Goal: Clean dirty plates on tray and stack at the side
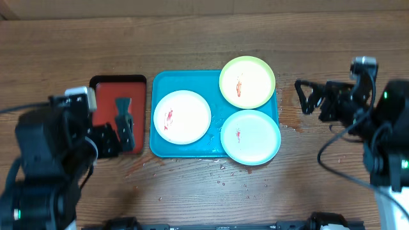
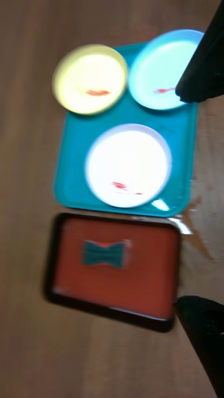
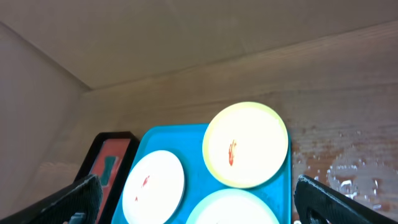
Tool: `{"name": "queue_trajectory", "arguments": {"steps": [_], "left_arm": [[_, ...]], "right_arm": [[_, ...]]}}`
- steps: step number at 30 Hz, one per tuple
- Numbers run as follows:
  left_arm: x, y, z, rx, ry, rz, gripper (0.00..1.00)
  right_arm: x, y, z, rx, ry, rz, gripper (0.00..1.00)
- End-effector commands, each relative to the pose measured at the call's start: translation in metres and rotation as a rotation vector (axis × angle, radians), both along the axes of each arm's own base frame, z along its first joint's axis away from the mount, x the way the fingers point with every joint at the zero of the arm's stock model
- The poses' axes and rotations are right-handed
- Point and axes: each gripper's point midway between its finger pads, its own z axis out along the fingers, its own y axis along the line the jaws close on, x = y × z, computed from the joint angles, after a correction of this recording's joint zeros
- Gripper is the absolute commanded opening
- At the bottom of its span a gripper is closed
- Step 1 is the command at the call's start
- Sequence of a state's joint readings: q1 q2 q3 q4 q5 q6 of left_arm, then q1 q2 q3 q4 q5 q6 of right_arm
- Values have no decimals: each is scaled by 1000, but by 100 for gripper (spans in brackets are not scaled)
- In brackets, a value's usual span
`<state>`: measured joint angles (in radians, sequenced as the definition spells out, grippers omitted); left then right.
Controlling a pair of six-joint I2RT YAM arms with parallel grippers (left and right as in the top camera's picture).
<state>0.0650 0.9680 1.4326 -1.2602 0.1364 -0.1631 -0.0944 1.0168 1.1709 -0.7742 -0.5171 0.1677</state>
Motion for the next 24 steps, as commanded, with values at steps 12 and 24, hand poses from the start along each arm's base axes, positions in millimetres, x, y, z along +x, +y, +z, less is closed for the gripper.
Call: {"name": "queue_trajectory", "arguments": {"steps": [12, 24], "left_arm": [[58, 2, -63, -26, 287, 7, 100], [77, 41, -100, 140, 410, 206, 96]], "right_arm": [[48, 87, -33, 65, 120, 333, 100], [76, 143, -119, -8, 353, 183, 72]]}}
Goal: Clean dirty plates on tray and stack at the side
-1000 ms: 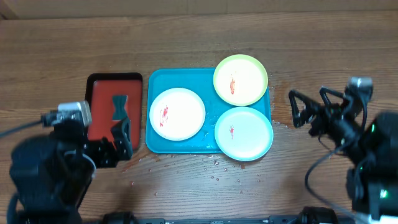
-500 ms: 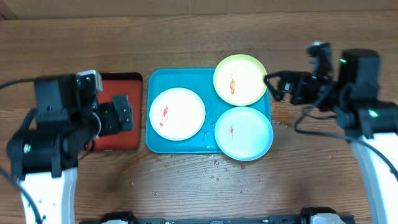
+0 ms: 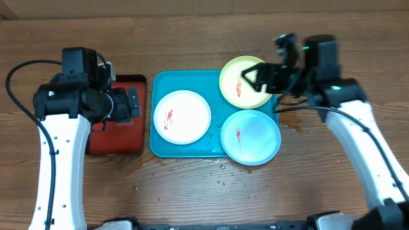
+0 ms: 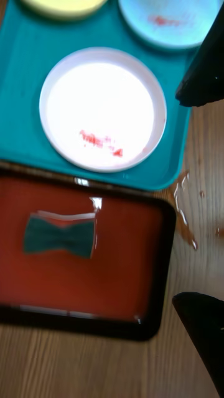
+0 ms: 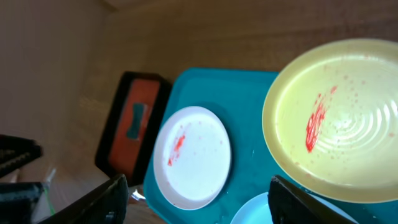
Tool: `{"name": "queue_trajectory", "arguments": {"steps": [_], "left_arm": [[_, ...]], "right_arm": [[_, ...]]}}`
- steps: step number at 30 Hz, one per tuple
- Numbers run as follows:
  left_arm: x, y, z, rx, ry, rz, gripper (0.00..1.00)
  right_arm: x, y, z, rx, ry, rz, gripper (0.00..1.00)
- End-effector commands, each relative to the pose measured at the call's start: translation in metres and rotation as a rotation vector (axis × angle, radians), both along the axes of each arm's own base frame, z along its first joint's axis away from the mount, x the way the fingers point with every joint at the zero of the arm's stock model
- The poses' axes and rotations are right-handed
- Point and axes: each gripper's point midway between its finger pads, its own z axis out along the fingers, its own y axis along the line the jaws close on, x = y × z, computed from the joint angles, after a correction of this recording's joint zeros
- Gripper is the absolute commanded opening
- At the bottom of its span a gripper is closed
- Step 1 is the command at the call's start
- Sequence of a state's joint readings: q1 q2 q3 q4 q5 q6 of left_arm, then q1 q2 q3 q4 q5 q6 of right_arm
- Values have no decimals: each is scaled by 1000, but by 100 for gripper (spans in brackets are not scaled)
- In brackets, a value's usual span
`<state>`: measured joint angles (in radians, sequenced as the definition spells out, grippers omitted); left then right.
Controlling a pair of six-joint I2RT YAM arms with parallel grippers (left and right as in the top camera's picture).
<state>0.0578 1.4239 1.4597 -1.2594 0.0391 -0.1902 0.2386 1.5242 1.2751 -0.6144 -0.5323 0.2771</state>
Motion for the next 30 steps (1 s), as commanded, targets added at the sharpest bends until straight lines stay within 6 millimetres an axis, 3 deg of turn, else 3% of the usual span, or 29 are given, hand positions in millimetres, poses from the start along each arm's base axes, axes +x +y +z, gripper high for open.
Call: {"name": "queue_trajectory", "arguments": {"steps": [1, 9, 13, 20, 30], "left_arm": [[3, 25, 9, 143, -23, 138, 96], [6, 56, 13, 315, -51, 346, 90], [13, 56, 6, 318, -42, 346, 82], [25, 55, -3, 317, -41, 343, 82], [32, 51, -4, 302, -51, 307, 86]], "right_arm": [[4, 26, -28, -119, 57, -104, 72], [9, 65, -99, -218, 157, -207, 67], [10, 72, -129, -243, 205, -201, 62], [14, 82, -153, -253, 216, -205, 49], [-4, 96, -192, -314, 287, -206, 42]]}}
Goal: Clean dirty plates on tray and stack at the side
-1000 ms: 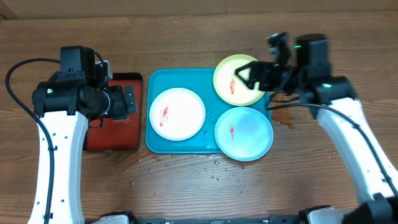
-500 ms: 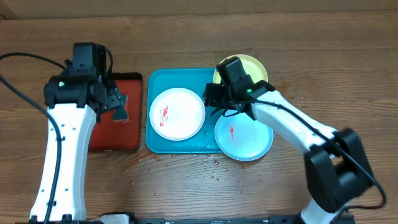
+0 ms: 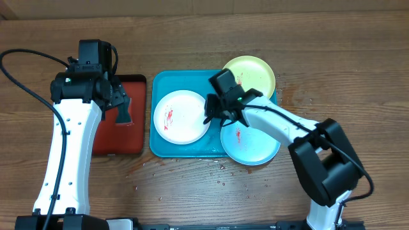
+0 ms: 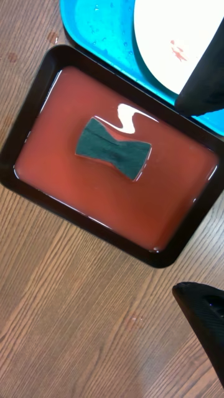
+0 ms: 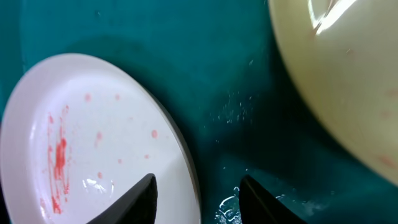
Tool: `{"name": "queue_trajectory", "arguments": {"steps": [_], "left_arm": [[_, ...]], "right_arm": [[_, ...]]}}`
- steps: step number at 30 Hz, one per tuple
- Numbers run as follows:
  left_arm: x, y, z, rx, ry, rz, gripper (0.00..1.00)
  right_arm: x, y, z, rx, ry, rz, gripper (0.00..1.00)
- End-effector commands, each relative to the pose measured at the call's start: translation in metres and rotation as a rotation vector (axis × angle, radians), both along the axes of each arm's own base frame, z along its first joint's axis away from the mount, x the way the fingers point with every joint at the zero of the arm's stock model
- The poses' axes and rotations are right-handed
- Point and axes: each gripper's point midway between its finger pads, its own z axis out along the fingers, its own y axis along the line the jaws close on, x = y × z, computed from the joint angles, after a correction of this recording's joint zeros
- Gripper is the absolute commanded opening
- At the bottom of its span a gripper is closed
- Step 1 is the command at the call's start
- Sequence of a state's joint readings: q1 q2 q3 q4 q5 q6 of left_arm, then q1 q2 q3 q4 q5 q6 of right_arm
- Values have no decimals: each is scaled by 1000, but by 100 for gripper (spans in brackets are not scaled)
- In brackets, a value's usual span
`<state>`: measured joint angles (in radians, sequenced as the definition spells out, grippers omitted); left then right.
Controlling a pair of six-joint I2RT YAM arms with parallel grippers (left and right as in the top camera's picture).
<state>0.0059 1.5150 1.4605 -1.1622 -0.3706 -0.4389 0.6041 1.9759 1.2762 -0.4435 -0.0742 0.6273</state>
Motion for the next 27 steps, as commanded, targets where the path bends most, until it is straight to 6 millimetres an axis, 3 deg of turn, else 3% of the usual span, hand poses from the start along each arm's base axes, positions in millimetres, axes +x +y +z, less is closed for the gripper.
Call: {"name": "queue_trajectory", "arguments": {"steps": [1, 6, 11, 19, 25, 27], "left_arm": [[6, -2, 3, 8, -2, -21, 86], [6, -5, -7, -7, 29, -34, 82], [10, -11, -25, -40, 86, -70, 72], [17, -12, -64, -25, 223, -140, 73], [33, -11, -96, -19, 274, -184, 71], [40, -15, -107, -32, 286, -218, 66]], "right_arm": [[0, 4, -7, -10, 16, -25, 42], [-9, 0, -13, -31, 59, -39, 35], [-16, 5, -16, -40, 70, -24, 24], [-20, 13, -19, -43, 63, -2, 4], [-19, 13, -19, -45, 57, -4, 4], [-19, 13, -19, -45, 57, -4, 4]]}}
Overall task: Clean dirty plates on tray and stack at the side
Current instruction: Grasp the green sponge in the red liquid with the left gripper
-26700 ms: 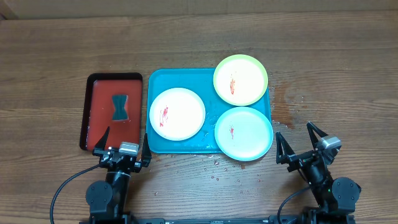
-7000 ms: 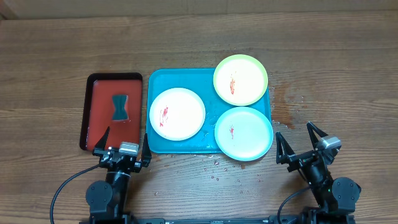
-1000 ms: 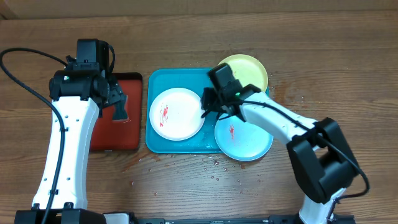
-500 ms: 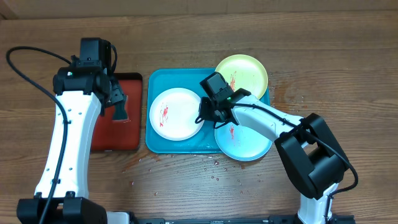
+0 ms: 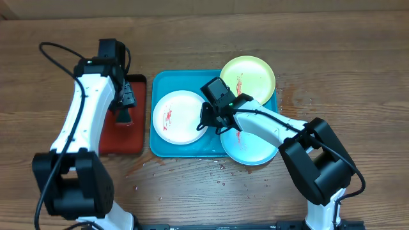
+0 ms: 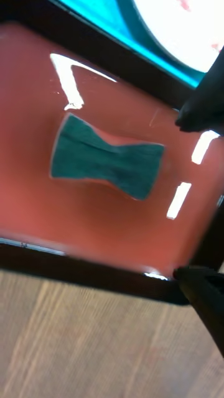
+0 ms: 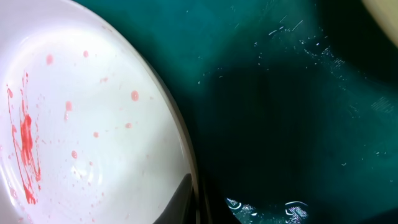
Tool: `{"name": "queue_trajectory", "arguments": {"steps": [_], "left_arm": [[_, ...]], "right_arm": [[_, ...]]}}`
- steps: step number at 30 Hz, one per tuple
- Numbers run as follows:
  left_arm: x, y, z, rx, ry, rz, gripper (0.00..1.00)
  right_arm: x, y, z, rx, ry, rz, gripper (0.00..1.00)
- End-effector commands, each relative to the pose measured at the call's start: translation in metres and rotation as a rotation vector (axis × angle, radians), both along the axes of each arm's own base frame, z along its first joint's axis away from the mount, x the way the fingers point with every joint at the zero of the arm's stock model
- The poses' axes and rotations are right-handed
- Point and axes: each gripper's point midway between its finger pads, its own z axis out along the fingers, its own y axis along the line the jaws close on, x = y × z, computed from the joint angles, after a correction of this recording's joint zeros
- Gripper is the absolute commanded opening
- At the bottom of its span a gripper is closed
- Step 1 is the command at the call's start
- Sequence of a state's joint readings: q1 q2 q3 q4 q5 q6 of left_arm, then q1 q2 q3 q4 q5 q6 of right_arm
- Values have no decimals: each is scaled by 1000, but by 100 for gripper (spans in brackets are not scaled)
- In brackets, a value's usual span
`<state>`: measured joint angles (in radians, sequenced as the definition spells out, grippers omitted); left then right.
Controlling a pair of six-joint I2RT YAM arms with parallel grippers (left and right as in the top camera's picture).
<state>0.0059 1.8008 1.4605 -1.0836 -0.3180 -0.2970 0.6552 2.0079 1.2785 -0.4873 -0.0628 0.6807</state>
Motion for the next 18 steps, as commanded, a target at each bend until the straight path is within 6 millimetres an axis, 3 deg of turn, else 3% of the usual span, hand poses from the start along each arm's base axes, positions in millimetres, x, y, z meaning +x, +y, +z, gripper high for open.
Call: {"name": "queue_trajectory", "arguments": {"steps": [1, 4, 6, 10, 18], "left_arm": [[11, -7, -19, -21, 36, -79, 61], [18, -8, -35, -28, 46, -77, 43], [21, -11, -45, -49, 55, -80, 38], [17, -12, -62, -73, 96, -37, 35], [15, -3, -71, -179, 104, -35, 32]], "right_arm": [[4, 3, -1, -9, -14, -2, 4], [5, 3, -1, -7, -18, -2, 4], [5, 3, -1, -9, -20, -3, 4], [6, 3, 0, -7, -22, -3, 4], [6, 3, 0, -7, -22, -3, 4]]}}
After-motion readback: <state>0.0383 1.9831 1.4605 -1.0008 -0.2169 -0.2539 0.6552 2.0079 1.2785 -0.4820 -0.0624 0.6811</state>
